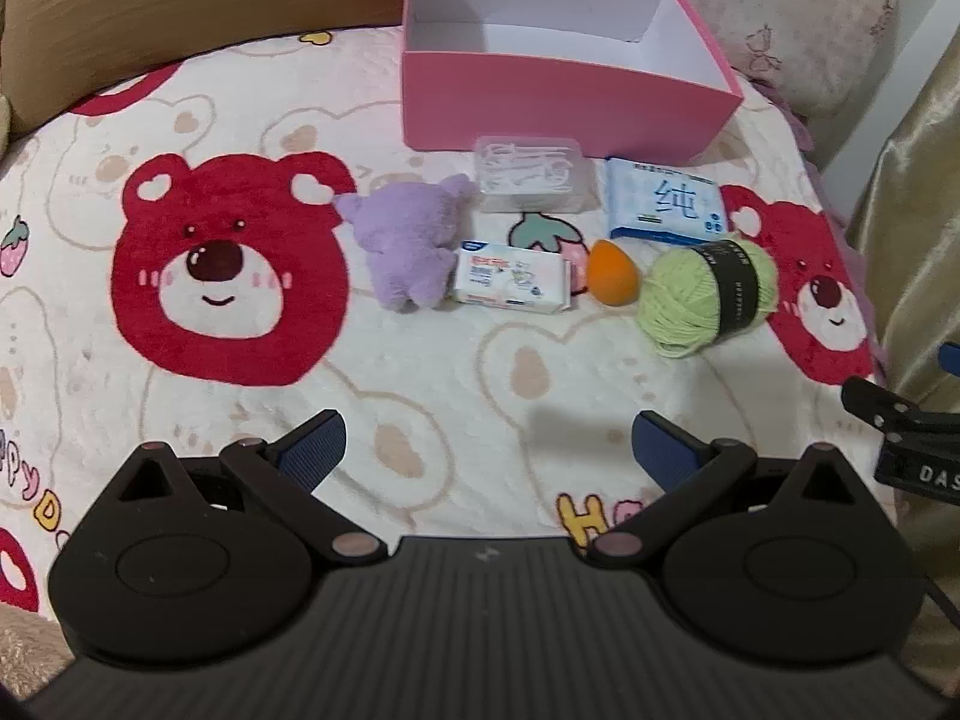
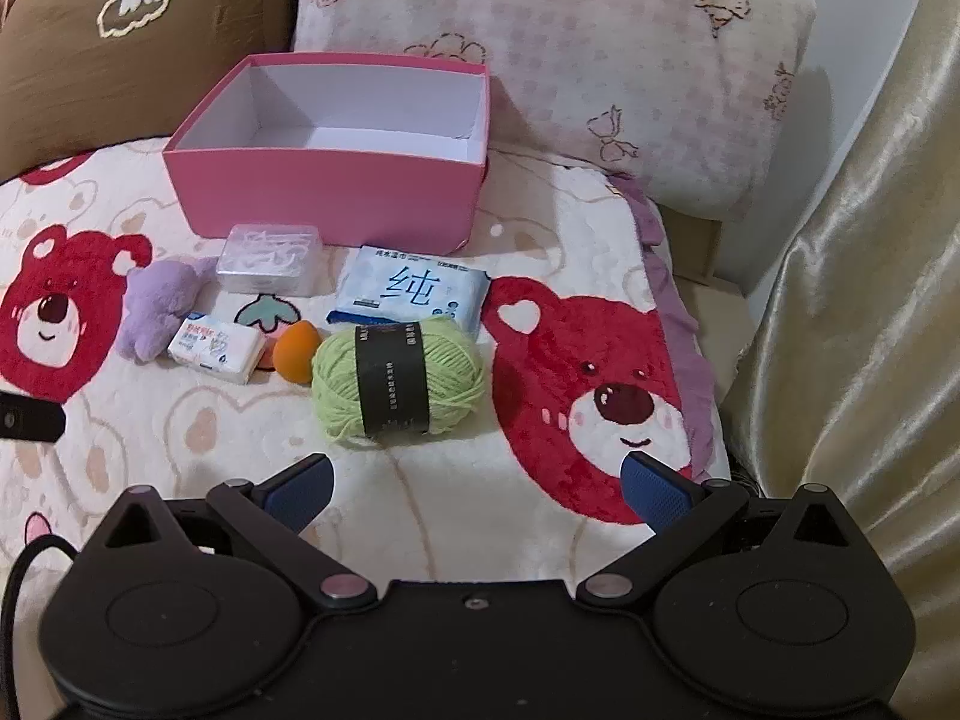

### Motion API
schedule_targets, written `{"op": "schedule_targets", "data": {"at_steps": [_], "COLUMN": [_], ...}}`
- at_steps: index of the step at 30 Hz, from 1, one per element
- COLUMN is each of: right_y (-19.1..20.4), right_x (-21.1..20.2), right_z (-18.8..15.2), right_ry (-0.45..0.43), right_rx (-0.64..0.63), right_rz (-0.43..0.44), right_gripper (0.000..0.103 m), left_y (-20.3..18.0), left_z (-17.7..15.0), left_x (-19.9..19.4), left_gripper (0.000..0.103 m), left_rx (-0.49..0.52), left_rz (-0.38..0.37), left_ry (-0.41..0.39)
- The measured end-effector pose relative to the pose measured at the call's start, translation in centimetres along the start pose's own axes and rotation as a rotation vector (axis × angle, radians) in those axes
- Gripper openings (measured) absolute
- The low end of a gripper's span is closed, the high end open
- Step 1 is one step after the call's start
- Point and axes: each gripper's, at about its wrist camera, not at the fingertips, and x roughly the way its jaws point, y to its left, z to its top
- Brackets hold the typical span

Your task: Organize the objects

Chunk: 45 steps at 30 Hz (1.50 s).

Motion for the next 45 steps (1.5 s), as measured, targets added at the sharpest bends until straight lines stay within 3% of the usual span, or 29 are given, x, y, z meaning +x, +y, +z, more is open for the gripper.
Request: {"op": "schedule_targets", "data": {"at_steps": [10, 36, 40, 45], "right_y": [0.2, 0.1, -0.2, -1.5], "right_x": [-0.2, -0.6, -1.2, -1.7], "right_z": [0.1, 0.1, 0.2, 0.4], "right_ry": [-0.002, -0.016, -0.062, -0.201], "right_rx": [-0.007, -0.011, -0.041, -0.090], "right_rz": [0.009, 0.022, 0.059, 0.164], "right_gripper": [0.103, 0.103, 0.103, 0.103], "left_y": [0.9, 0.4, -0.6, -3.2], "left_z": [0.2, 0.1, 0.3, 1.7], "left_x": [-0.9, -1.3, -1.9, -1.4], "left_gripper": [0.102, 0.100, 0.100, 0.100], "left_rx": [0.020, -0.006, 0.009, 0.037], "left_rz": [-0.008, -0.042, -0.031, -0.047], "left_ry": [-0.045, -0.033, -0.069, -0.110]}}
